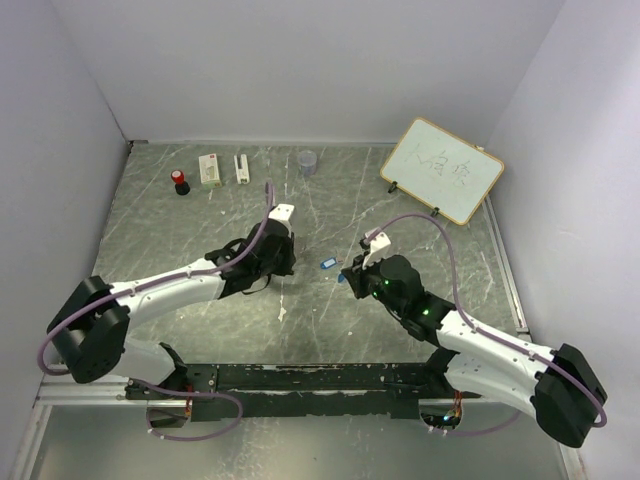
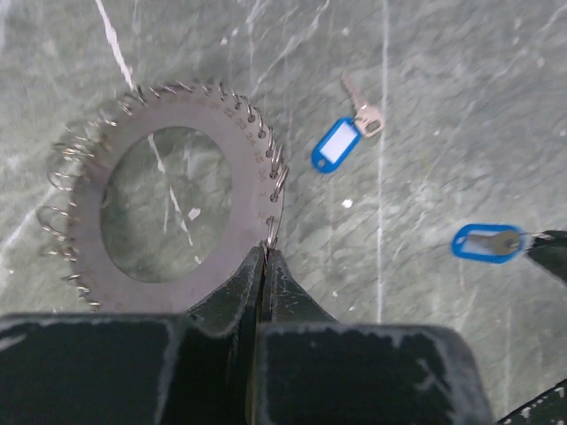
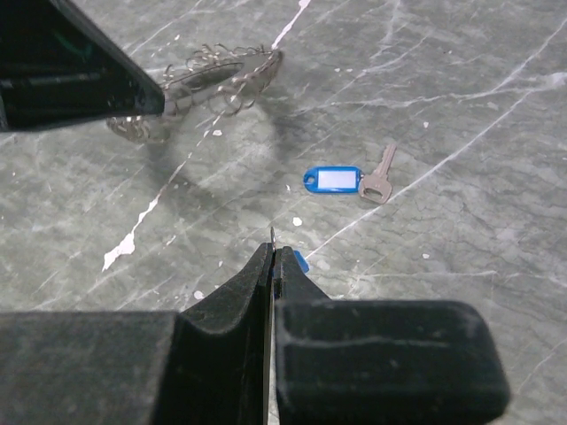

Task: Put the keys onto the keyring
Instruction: Pick up the keyring from the center of the board, then insert the key onto the keyring.

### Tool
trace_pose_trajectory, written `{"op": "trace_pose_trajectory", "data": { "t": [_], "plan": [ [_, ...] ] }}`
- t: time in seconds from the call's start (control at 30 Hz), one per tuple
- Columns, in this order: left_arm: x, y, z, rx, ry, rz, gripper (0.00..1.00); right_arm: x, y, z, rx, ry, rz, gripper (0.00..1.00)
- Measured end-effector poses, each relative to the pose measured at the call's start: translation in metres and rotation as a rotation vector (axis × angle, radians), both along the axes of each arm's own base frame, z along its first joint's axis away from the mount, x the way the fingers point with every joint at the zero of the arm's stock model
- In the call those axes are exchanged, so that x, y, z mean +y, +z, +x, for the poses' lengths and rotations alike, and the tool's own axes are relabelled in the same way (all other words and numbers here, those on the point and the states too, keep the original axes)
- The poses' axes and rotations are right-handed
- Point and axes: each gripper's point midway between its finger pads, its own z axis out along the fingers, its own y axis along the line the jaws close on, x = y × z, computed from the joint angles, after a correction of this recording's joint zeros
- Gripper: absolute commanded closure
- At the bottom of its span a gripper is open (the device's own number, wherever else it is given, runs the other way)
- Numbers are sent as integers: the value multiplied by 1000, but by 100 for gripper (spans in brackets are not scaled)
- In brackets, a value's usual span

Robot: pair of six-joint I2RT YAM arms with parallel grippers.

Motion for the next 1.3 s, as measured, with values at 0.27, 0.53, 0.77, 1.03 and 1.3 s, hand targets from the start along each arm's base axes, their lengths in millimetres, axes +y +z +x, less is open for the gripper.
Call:
{"op": "trace_pose_trajectory", "data": {
  "t": [0.27,0.53,0.77,1.03,1.3],
  "plan": [
    [-6,28,4,-59,-20,-55,93,11,2,-4,8,60,12,100],
    [-8,40,1,-71,-37,-87,93,27,14,-5,-22,133,51,100],
    [-12,44,-2,-70,-59,-109,93,41,5,-3,-3,182,45,100],
    [-17,46,-5,-63,-82,-126,93,57,6,9,-15,218,30,100],
    [-20,45,-7,-64,-103,-142,93,67,4,16,-28,243,10,100]
  ]
}}
